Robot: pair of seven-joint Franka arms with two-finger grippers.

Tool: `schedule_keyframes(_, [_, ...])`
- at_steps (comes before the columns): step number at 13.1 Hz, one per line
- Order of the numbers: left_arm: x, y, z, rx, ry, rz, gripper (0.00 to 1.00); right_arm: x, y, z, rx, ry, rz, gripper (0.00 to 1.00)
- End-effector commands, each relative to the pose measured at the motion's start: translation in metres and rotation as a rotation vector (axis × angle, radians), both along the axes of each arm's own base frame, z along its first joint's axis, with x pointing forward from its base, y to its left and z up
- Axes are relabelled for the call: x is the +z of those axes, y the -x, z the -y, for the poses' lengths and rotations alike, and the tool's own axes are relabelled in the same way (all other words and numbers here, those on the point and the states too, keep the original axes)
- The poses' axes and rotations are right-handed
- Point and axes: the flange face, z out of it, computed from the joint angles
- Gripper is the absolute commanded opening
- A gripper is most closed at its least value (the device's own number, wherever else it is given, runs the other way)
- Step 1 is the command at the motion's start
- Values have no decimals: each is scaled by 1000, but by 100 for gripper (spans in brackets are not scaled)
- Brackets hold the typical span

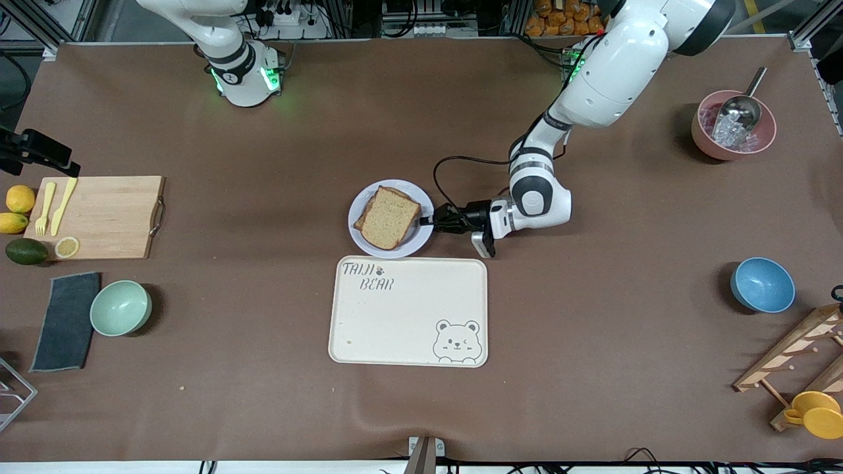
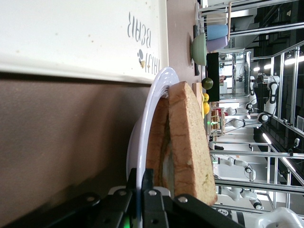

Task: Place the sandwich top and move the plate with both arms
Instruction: 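Slide the plate with the left gripper onto the white bear tray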

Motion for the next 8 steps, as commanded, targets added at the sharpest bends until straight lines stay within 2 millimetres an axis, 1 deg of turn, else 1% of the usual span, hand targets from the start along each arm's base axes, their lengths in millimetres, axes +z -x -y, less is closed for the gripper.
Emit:
schedule_keyframes(1, [31,4,0,35,18,-20,0,4,0,0,7,7,6,100])
schedule_keyframes(3, [51,5,-2,46,20,-45,0,4,0,0,7,7,6,100])
schedule_keyframes(5, [69,-1,-2,62,28,-57,0,3,-1,-2,10,7,4,100])
schedule_keyframes(6, [74,-8,-8,82,22,-55,0,3,-1,-2,10,7,4,100])
schedule_keyframes(8, [77,-22,-20,115,25,-54,0,3,-1,-1,9,7,4,100])
